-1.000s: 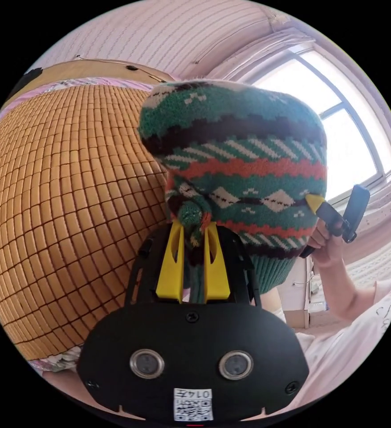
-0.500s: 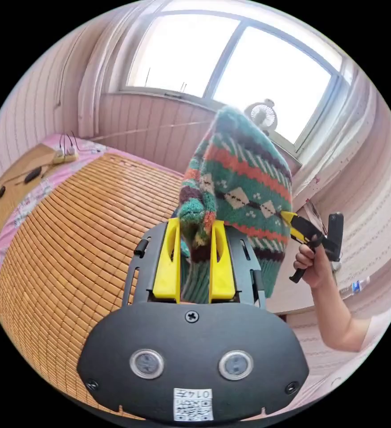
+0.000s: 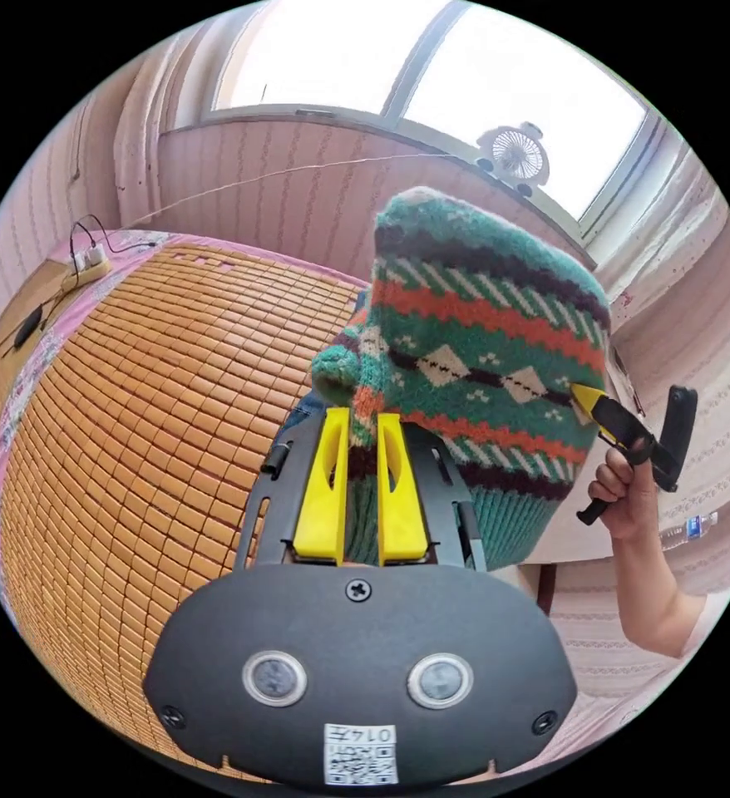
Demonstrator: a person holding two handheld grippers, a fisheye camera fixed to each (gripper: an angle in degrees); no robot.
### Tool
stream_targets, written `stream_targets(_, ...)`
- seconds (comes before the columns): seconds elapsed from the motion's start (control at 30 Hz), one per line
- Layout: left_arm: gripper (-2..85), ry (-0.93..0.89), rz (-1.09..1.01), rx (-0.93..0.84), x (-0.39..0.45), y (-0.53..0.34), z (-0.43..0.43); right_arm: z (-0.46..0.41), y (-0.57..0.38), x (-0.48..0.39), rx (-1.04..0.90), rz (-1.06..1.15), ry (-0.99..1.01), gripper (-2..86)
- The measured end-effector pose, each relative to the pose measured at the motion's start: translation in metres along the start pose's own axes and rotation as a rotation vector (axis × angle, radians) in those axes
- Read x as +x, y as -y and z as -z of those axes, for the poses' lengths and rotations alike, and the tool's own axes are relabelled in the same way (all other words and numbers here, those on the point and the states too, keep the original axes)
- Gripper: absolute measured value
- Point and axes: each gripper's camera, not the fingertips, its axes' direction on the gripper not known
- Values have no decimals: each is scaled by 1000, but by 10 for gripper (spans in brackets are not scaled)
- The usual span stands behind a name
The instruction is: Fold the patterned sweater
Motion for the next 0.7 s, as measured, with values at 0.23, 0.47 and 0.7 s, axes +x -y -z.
stream_targets(0.23,58,11,-78,137,33,85,43,3,3,21,152,-255,-52,124)
stream_targets(0.47,78,-168,87,-78,23,62,16,-30,-36,41,15,-260,-237,139)
stream_targets(0.7,87,-57,25,11,5,-6,200,15,-69,5,85,-270,-156,144)
